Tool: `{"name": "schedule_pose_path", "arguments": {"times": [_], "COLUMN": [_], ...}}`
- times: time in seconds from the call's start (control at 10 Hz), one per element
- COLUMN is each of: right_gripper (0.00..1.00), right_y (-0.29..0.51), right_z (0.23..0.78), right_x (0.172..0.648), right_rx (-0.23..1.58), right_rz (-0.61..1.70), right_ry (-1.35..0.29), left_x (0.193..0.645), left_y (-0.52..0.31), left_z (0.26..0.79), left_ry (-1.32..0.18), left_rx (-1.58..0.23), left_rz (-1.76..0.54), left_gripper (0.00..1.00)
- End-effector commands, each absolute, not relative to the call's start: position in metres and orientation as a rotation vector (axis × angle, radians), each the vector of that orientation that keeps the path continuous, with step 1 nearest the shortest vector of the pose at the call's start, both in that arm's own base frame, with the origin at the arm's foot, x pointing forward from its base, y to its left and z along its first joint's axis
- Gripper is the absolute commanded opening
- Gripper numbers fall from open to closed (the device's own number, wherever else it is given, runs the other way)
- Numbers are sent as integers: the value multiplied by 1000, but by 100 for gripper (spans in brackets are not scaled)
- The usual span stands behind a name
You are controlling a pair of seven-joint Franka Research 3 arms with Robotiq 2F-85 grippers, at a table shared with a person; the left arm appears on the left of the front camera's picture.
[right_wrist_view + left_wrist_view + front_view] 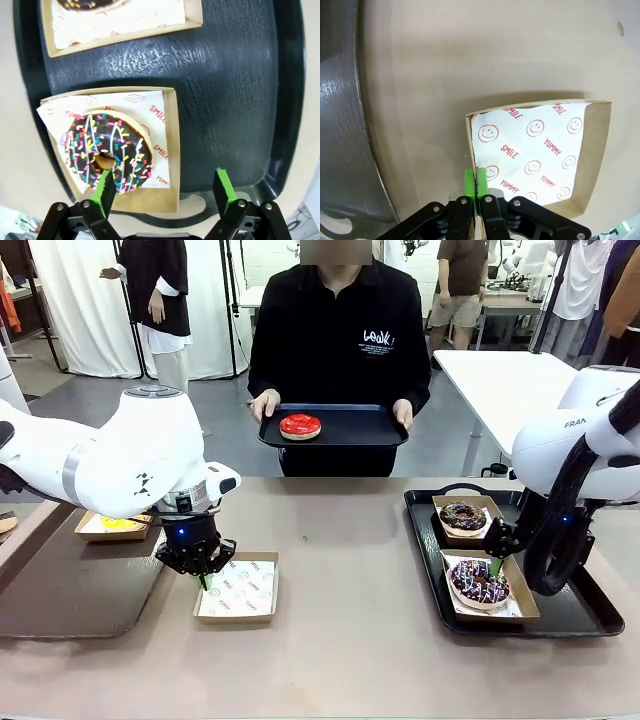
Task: Individually package the donuts and arrange them on the tray.
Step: Place the picked Paper togo box on the Handle tray while simultaneously picking up another Paper togo box from the table with the other hand.
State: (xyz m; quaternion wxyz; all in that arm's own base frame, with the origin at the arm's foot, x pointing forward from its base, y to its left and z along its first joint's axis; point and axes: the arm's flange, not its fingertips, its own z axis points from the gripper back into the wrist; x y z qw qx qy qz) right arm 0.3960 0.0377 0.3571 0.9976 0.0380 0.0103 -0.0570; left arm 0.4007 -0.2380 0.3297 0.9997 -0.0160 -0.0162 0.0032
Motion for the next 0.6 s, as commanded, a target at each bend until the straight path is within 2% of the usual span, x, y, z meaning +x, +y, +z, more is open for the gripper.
{"name": "schedule_pose_path", "arguments": {"times": [0.0, 0.1, 0.3, 0.5], "right_gripper": [100, 100, 100, 100], "right_y": [13, -22, -89, -154], "right_z": [376, 401, 430, 439], "right_x": [367, 358, 347, 349], "right_rx": [302, 467, 668, 891], "right_rz": [-52, -51, -80, -158], "right_ry": [13, -22, -82, -144], "left_x": [404, 409, 427, 445], "left_y": [-237, -235, -235, -243], "left_z": [352, 369, 403, 423], "left_ry": [-9, -9, -20, -24], "left_rx": [-80, -107, -138, -164], "left_rz": [-25, -43, -83, -119], "left_gripper": [0, 0, 0, 0]}}
